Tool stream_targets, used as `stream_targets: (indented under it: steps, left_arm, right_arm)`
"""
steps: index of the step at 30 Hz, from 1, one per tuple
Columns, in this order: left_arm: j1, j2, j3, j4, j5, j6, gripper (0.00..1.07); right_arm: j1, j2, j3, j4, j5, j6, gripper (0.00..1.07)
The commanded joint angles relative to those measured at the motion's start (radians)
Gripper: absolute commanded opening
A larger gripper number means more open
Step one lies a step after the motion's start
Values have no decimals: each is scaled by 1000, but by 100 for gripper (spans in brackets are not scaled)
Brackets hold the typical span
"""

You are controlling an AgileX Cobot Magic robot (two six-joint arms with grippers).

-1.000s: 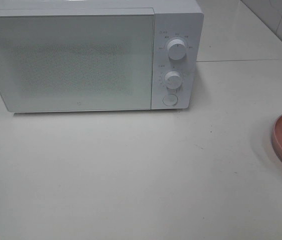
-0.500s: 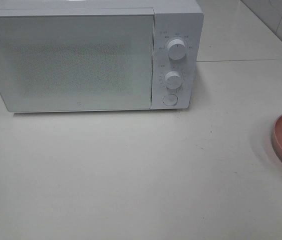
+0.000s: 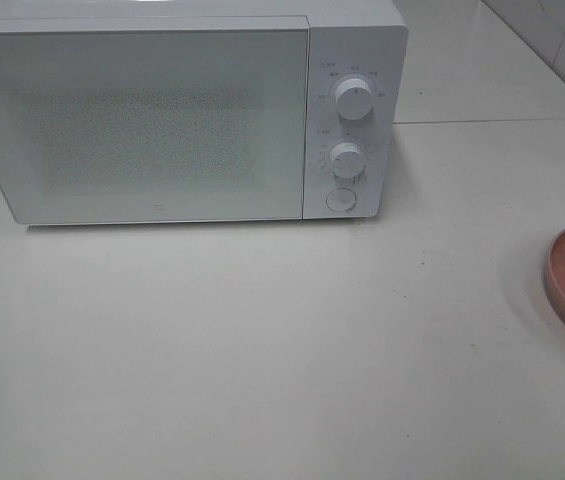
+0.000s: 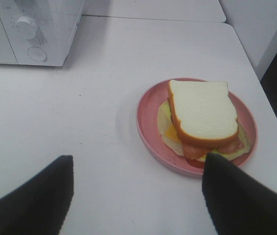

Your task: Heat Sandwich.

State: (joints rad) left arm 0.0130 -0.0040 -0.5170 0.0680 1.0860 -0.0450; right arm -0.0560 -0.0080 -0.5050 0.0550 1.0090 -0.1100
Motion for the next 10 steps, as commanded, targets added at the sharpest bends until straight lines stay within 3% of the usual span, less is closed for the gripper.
stream_targets:
  steps: [1,10]
  left_arm:
    - [1,-21,3,5,-18,-7,74]
    - [1,-21,3,5,-18,-7,74]
  right_arm:
    - [1,-22,3,0,-11,3,71]
    - [1,-22,3,0,-11,3,71]
